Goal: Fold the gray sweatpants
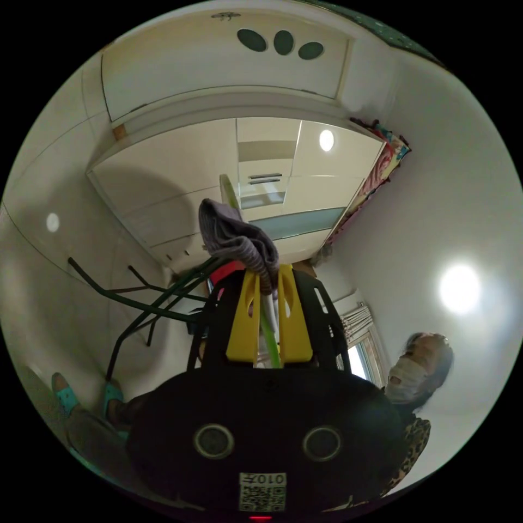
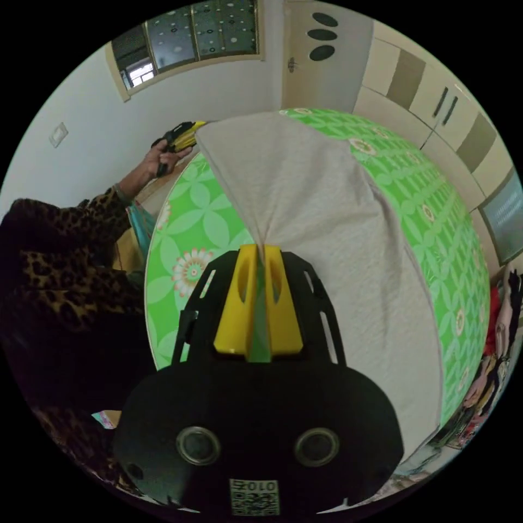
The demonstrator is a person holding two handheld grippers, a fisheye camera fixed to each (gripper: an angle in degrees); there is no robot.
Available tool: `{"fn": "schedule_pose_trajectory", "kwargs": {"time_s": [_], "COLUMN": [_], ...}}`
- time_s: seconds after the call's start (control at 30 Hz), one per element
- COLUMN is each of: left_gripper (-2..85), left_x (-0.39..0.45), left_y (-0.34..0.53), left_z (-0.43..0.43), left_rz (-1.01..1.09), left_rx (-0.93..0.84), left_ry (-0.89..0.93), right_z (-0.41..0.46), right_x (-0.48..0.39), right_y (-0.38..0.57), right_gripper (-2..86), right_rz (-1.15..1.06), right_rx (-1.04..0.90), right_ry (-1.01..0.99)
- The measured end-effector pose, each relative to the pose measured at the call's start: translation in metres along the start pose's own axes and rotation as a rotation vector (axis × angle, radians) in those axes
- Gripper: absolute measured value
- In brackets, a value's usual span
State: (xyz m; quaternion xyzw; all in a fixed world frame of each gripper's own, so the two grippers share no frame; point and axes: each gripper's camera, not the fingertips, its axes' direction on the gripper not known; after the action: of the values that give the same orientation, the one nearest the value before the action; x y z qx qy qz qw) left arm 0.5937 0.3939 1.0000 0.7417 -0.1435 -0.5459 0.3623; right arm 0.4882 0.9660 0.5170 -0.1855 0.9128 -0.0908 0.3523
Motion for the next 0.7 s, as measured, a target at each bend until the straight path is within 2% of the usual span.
{"fn": "schedule_pose_trajectory", "kwargs": {"time_s": [0.17,0.23,0.27,0.33,0.4,0.53,0.7], "left_gripper": [7.7,7.7,7.8,7.8,7.8,8.0,10.5], "left_x": [-0.028,-0.041,-0.048,-0.058,-0.073,-0.134,-0.182], "left_y": [-0.002,-0.001,0.001,0.004,0.008,0.030,0.067], "left_z": [-0.019,-0.026,-0.030,-0.035,-0.043,-0.056,-0.066], "left_rz": [0.026,0.019,0.031,0.062,0.072,-0.083,-0.189], "left_rx": [0.044,0.051,0.054,0.051,0.086,0.217,0.344], "left_ry": [0.076,0.063,0.031,0.035,0.119,0.362,0.410], "right_z": [-0.014,-0.014,-0.012,-0.001,0.011,0.038,0.064], "right_x": [0.028,0.040,0.040,0.029,0.019,0.000,-0.004], "right_y": [0.012,0.010,0.006,-0.015,-0.035,-0.072,-0.085], "right_gripper": [3.2,3.0,2.9,2.8,2.7,2.6,2.6], "right_rz": [0.097,0.121,0.118,0.073,0.032,-0.032,0.007], "right_rx": [0.141,0.218,0.223,0.196,0.153,0.076,0.031], "right_ry": [-0.200,-0.379,-0.398,-0.397,-0.400,-0.404,-0.387]}}
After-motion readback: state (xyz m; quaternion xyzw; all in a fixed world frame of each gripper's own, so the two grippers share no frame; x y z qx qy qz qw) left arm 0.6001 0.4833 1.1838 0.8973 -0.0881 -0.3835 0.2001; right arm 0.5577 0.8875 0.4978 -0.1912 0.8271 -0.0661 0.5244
